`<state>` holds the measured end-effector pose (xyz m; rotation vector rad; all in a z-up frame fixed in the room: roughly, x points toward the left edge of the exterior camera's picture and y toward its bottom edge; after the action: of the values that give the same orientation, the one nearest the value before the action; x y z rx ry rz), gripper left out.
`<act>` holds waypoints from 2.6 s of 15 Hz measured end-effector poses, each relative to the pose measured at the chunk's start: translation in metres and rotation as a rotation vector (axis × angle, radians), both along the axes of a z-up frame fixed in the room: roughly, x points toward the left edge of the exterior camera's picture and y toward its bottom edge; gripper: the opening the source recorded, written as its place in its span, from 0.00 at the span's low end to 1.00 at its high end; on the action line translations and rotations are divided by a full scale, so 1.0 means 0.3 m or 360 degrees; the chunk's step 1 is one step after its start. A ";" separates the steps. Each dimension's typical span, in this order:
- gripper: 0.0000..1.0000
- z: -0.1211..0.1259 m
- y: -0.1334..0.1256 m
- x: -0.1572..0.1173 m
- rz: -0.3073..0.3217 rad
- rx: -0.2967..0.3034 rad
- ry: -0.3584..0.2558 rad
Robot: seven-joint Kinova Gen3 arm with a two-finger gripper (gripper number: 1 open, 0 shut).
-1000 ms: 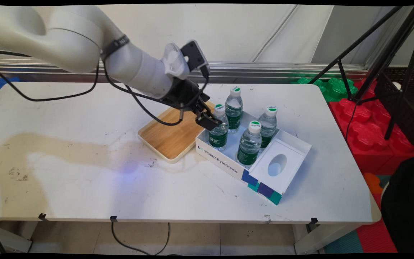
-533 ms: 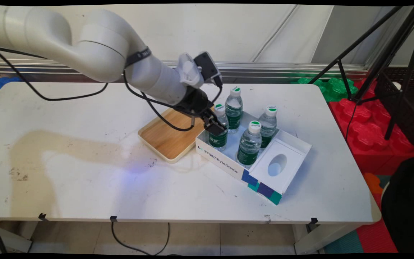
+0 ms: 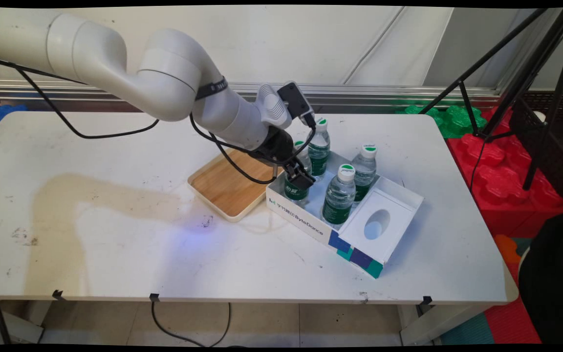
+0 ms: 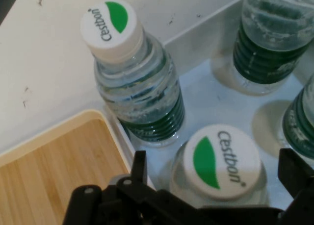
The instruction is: Pick up the green bottle from the white box, then place the picked object on the tray
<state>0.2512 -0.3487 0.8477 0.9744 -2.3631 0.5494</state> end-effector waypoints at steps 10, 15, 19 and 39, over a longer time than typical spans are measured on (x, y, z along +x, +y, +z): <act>0.00 0.020 0.037 0.029 0.0099 -0.0011 0.0076; 0.00 0.152 0.113 0.086 0.0114 -0.0111 0.0143; 0.00 0.292 0.189 0.161 0.0091 -0.0225 0.0162; 0.00 0.267 0.079 0.516 0.0377 -0.0239 0.0049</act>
<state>0.4060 -0.3249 0.9277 1.1910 -2.1576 0.7835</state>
